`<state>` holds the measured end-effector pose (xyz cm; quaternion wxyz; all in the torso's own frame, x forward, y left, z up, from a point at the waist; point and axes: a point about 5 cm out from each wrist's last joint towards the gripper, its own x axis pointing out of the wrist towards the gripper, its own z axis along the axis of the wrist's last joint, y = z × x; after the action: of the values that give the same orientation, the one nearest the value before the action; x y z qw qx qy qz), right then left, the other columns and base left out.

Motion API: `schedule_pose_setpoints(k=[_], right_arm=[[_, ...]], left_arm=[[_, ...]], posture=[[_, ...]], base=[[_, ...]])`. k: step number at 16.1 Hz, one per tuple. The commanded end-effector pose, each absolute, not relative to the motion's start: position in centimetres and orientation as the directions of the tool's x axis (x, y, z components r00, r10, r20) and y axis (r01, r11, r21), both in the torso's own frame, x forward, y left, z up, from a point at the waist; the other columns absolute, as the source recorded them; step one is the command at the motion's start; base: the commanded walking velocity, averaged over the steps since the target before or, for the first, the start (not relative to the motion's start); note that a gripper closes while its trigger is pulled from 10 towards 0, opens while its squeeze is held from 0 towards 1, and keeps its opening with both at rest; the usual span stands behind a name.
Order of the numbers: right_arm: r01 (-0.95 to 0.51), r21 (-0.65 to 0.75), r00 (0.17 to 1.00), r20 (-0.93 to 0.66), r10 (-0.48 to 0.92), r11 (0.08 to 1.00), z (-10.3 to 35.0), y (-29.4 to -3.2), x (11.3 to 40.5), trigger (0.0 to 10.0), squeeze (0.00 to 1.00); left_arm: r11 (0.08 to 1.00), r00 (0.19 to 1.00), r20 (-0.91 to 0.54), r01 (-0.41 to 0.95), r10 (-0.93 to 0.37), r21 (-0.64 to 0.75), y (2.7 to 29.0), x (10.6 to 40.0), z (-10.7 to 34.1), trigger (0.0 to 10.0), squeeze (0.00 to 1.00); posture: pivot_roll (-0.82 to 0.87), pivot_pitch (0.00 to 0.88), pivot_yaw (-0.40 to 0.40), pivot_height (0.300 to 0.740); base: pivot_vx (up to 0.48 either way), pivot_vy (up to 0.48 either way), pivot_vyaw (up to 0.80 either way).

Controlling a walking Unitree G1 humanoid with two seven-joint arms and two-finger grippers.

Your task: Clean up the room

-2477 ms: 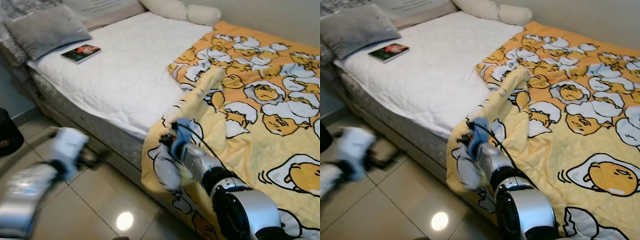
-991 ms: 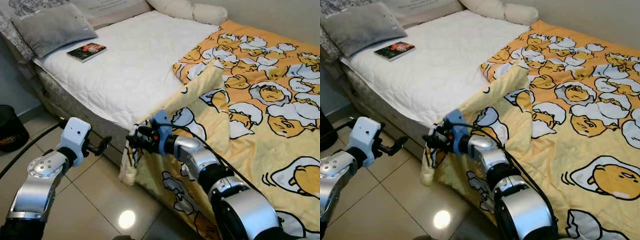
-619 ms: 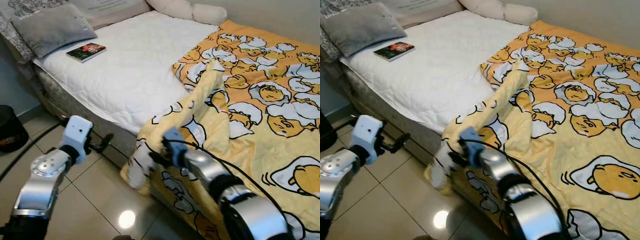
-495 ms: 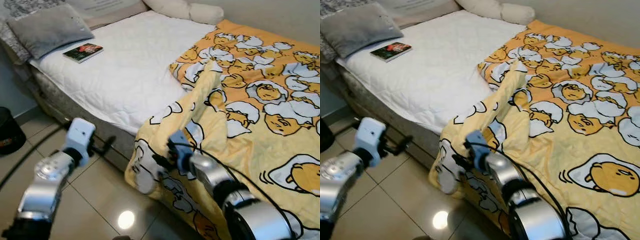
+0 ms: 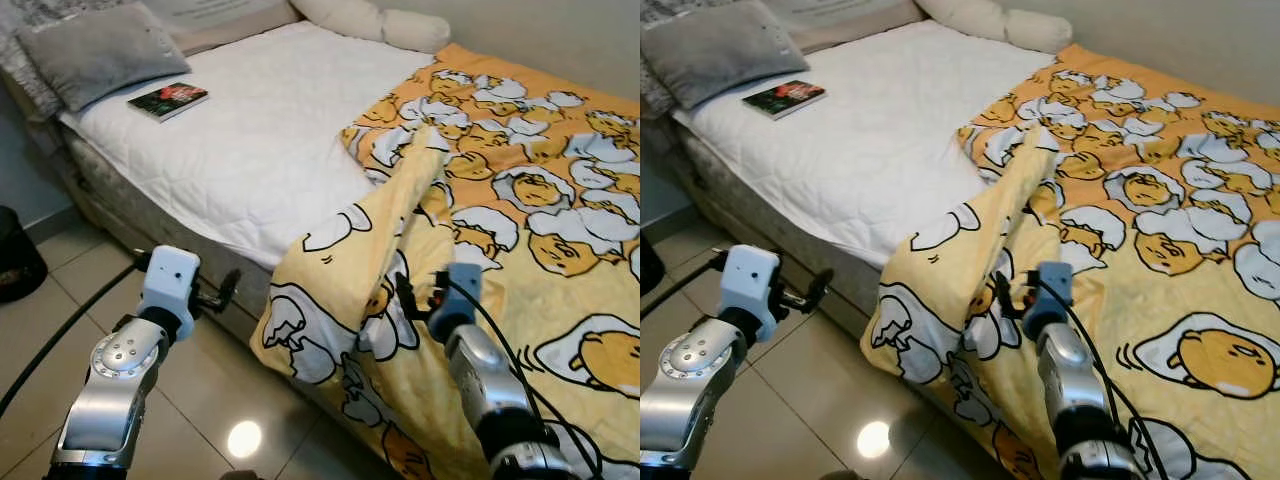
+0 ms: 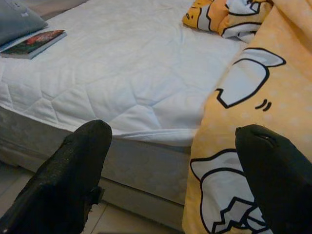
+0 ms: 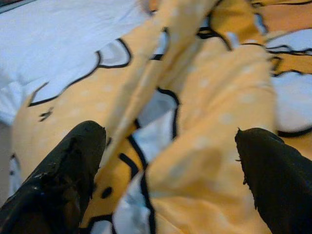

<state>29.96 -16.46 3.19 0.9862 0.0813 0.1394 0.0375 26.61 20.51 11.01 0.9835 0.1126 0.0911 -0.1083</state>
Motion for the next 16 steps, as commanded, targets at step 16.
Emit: schedule_pose_setpoints(k=[16], right_arm=[[0.067,0.142,0.967,-0.251,-0.030,0.988,4.8,-18.1,28.1,10.0,1.00]], left_arm=[[0.958,0.968,-0.196,0.198,-0.157,0.209,20.9,27.3,11.7,10.0,0.78]], posture=[[0.09,0.000,-0.034,0.740]], base=[[0.000,0.322,-0.80]])
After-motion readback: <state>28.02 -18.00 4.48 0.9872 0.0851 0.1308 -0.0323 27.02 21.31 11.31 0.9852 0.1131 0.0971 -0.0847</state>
